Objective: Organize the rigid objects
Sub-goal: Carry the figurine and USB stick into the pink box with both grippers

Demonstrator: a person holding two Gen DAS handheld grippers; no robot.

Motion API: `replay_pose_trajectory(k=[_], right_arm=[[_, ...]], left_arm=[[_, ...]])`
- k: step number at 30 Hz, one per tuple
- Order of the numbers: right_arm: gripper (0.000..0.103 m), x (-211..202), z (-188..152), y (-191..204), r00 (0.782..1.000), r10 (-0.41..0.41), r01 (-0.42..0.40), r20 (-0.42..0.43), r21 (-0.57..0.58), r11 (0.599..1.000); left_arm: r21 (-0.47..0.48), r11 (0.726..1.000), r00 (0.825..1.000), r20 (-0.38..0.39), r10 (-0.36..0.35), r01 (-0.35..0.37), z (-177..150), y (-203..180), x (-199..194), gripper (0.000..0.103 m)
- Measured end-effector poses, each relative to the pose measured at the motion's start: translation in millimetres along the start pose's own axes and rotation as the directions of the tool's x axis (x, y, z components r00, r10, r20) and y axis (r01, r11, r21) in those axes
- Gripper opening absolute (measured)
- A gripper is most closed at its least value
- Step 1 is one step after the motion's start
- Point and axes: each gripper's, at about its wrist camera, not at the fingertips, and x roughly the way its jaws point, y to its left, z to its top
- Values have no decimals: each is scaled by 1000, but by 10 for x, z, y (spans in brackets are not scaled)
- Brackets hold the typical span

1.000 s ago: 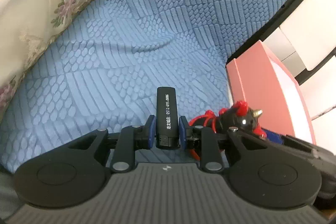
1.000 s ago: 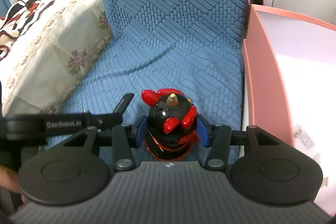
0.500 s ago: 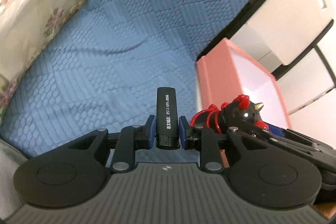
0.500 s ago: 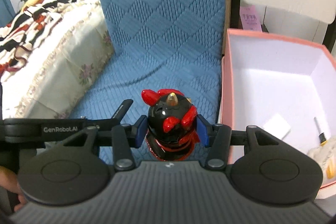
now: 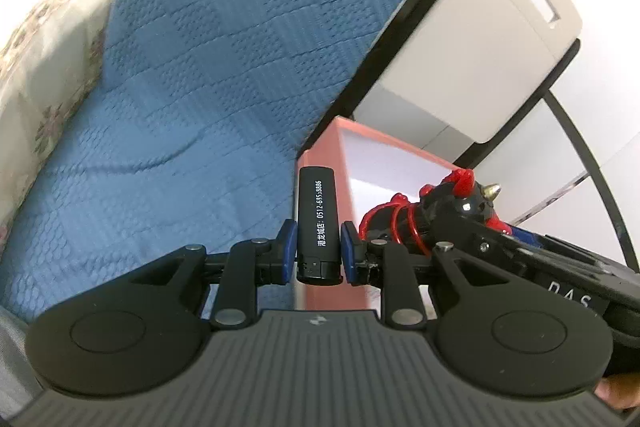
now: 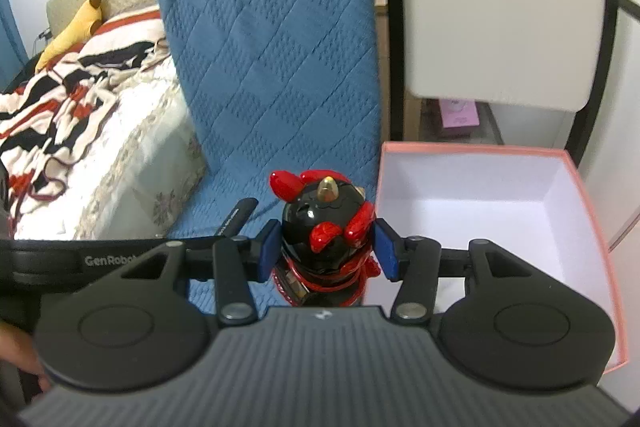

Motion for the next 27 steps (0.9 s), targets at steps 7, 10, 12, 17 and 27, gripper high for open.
replay_pose_trajectory(k=[7, 10, 12, 17, 27], right_arm=[[52, -237, 213, -252, 999, -9, 9, 51, 9, 1000], [52, -321, 250, -384, 998, -18, 17, 68, 23, 1000], [52, -360, 270, -471, 997, -29, 27, 77, 29, 999], [52, -434, 274, -760, 995, -62, 58, 81, 56, 997], [52, -192, 51, -1345, 995, -102, 101, -2, 126, 987]], left_arm=[[35, 999, 999, 26, -29, 28, 144, -439, 40, 27], [56, 998, 998, 36, -45, 43, 193, -662, 72, 27], [69, 996, 998, 38, -57, 55, 210, -799, 107, 27], [104, 992, 997, 21, -79, 77, 195, -1106, 297, 27], [109, 993, 997, -68, -45, 52, -40, -1286, 934, 27]])
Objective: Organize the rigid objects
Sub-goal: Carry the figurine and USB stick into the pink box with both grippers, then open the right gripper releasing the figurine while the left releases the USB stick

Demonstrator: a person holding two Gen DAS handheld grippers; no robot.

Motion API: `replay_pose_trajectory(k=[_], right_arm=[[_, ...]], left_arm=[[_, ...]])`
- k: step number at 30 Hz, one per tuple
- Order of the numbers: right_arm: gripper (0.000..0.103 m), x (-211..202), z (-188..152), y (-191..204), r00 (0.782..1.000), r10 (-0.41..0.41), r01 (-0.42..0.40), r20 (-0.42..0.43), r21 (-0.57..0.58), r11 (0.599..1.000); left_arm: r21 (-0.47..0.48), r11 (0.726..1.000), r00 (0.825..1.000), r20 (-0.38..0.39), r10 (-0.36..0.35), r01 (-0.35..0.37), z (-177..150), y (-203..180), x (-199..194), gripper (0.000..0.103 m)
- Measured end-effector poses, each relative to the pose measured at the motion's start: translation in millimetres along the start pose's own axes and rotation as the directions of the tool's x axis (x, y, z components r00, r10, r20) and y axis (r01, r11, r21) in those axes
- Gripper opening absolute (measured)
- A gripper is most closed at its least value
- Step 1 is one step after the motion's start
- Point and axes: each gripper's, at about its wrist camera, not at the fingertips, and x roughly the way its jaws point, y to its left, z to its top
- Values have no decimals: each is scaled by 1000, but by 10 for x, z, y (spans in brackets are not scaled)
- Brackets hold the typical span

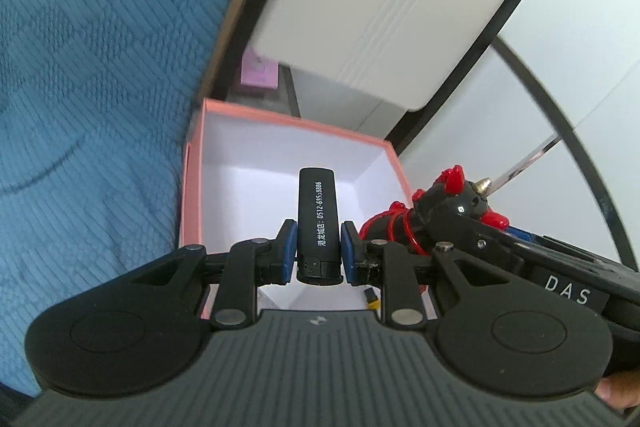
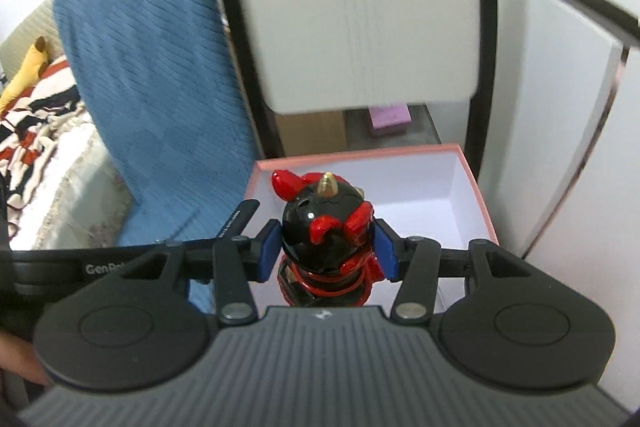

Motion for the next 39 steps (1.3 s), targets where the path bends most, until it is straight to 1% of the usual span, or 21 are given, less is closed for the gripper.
replay_pose_trajectory(k=[7, 16, 18, 19, 22, 25, 29, 34, 36, 39], right_arm=[[52, 406, -171, -263, 997, -19, 20, -80, 4, 1000], [51, 903, -446, -507, 981, -30, 35, -189, 27, 999], [49, 972, -481, -544, 979, -30, 37, -201, 31, 999], [45, 999, -498, -564, 979, -32, 39, -202, 33, 999], [45, 1057, -524, -584, 978, -49, 52, -201, 10, 999], [45, 1115, -546, -608, 977, -49, 52, -208, 5, 999], [45, 1167, -574, -647, 975, -47, 54, -219, 26, 998], [45, 1112, -560, -687, 978, -40, 50, -206, 47, 998], [45, 1057, -538, -695, 980, -40, 51, -193, 53, 997], [45, 950, -471, -704, 985, -38, 49, -168, 66, 997]], left_arm=[[-12, 999, 996, -79, 41, -43, -100, 58, 515, 27], [-6, 997, 981, -177, 75, -78, -176, 115, 1110, 27], [-4, 997, 978, -194, 78, -80, -195, 119, 1213, 27], [0, 997, 976, -201, 81, -82, -205, 116, 1261, 27], [-3, 996, 972, -220, 85, -88, -226, 126, 1369, 27], [18, 996, 966, -240, 93, -91, -250, 106, 1447, 28], [17, 996, 962, -258, 94, -93, -278, 108, 1506, 28], [24, 995, 959, -264, 103, -100, -295, 91, 1470, 29], [23, 994, 960, -259, 106, -104, -285, 81, 1435, 29], [27, 995, 965, -242, 104, -101, -262, 60, 1306, 34]])
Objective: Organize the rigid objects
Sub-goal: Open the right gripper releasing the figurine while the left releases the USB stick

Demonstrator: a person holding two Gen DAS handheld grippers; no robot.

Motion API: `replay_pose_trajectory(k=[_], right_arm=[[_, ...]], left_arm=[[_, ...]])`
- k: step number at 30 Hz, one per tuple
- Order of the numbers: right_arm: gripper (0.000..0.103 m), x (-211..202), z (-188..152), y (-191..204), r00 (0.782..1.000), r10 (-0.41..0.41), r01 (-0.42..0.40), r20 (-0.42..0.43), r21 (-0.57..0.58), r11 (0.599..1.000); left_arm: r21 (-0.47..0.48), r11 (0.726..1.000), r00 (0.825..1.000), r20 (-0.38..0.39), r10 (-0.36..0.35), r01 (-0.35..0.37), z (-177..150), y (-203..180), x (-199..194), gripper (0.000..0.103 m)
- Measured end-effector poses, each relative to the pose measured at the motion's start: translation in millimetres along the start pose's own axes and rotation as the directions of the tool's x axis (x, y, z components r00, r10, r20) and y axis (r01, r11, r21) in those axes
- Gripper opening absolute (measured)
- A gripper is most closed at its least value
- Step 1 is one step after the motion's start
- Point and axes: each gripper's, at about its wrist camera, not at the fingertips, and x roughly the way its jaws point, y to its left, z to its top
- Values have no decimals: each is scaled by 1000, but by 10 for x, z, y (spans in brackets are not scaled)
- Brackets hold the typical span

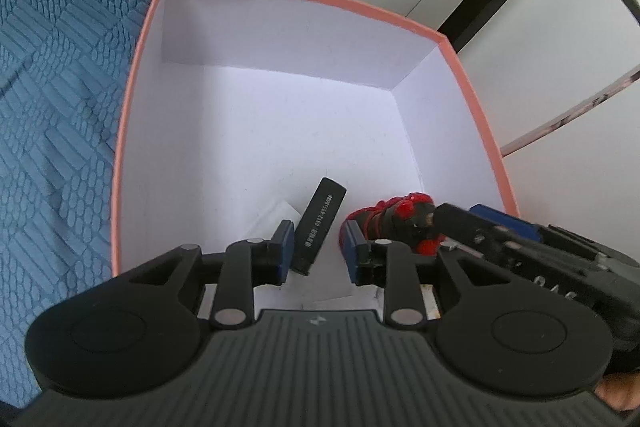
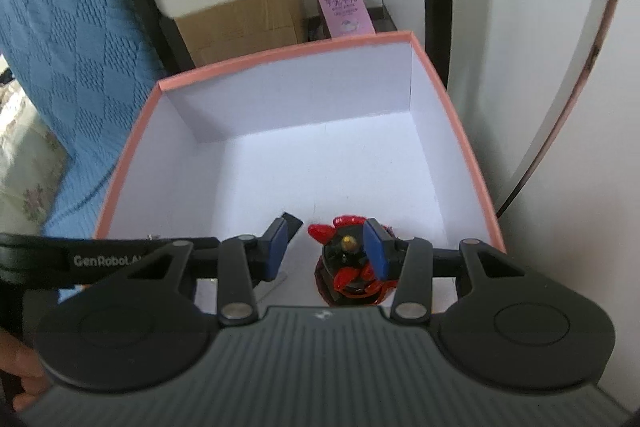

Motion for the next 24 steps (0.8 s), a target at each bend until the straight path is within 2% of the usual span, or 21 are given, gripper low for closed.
replay_pose_trajectory(k=[6, 10, 24], right_arm=[[45, -365, 73, 50, 997, 10, -11, 71, 9, 1000], [45, -663, 111, 147, 992, 18, -20, 126, 11, 1000], [45, -1668, -97, 649, 961, 35, -30, 273, -21, 999]], left_arm=[[28, 1000, 999, 54, -8, 6, 7, -59, -366, 38], [52, 999, 995, 100, -14, 8, 17, -106, -675, 46], [142, 990, 968, 246, -51, 16, -238, -138, -1859, 64]])
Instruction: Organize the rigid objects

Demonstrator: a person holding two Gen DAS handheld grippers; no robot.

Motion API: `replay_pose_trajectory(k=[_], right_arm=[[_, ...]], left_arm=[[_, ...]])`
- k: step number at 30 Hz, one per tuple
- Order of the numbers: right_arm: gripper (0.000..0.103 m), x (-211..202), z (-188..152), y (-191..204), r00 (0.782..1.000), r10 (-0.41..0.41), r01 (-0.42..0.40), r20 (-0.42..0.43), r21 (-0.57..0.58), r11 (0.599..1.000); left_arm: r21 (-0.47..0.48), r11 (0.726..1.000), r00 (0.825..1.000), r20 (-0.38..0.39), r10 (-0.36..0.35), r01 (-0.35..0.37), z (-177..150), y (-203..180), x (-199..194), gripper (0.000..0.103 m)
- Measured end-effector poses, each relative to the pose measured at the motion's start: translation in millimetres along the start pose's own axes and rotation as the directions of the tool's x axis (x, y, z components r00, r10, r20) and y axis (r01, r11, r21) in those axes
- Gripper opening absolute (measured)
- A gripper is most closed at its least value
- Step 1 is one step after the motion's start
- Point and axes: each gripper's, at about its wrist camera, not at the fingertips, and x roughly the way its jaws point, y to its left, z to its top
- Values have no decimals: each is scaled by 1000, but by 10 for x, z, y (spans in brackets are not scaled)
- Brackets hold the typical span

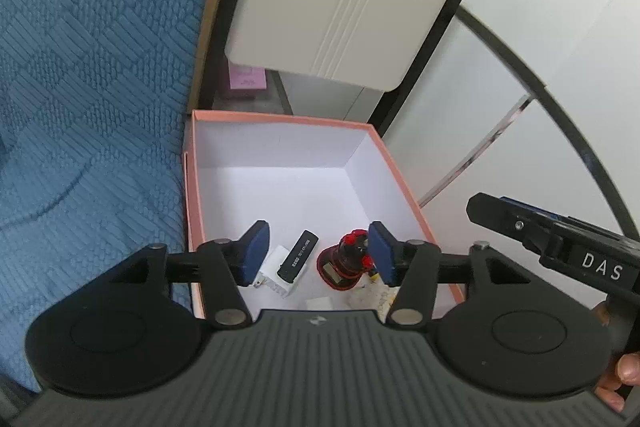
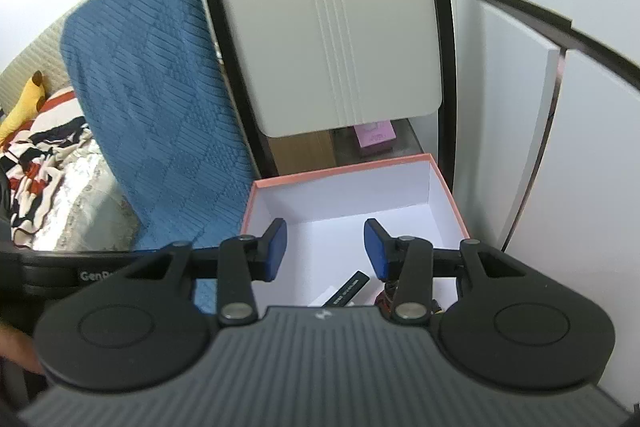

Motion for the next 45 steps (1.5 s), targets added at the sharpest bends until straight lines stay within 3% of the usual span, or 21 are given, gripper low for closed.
replay_pose_trajectory(k=[8, 12, 14, 18, 21, 23, 24, 42, 45], right_arm=[[46, -454, -192, 237, 999, -12, 13, 44, -10, 1000], [46, -627, -327, 349, 998, -21, 21, 55, -8, 1000], [46, -678, -406, 394, 998, -29, 29, 57, -11, 1000], [46, -731, -571, 424, 997, -51, 51, 51, -6, 999], [56, -752, -681, 410, 997, -58, 57, 48, 12, 998], [78, -748, -745, 395, 996, -71, 70, 46, 26, 997], [84, -747, -772, 385, 996, -75, 73, 48, 37, 997], [87, -687, -1128, 485, 995, -101, 100, 28, 24, 995], [103, -687, -1158, 489, 994, -107, 106, 38, 23, 994]], left_arm=[[30, 1000, 997, 75, -4, 2, -170, 33, -570, 80], [60, 998, 995, 96, 8, -14, -277, 35, -783, 84], [67, 997, 995, 101, 17, -24, -343, 42, -868, 92], [84, 995, 992, 119, 46, -56, -494, 91, -1003, 98], [91, 993, 991, 115, 63, -74, -590, 145, -1051, 100], [100, 992, 992, 105, 65, -75, -645, 182, -1063, 100], [104, 991, 992, 102, 68, -79, -675, 196, -1068, 100], [94, 990, 992, 79, 95, -103, -1058, 410, -1019, 101], [92, 991, 992, 81, 92, -100, -1078, 433, -1021, 101]])
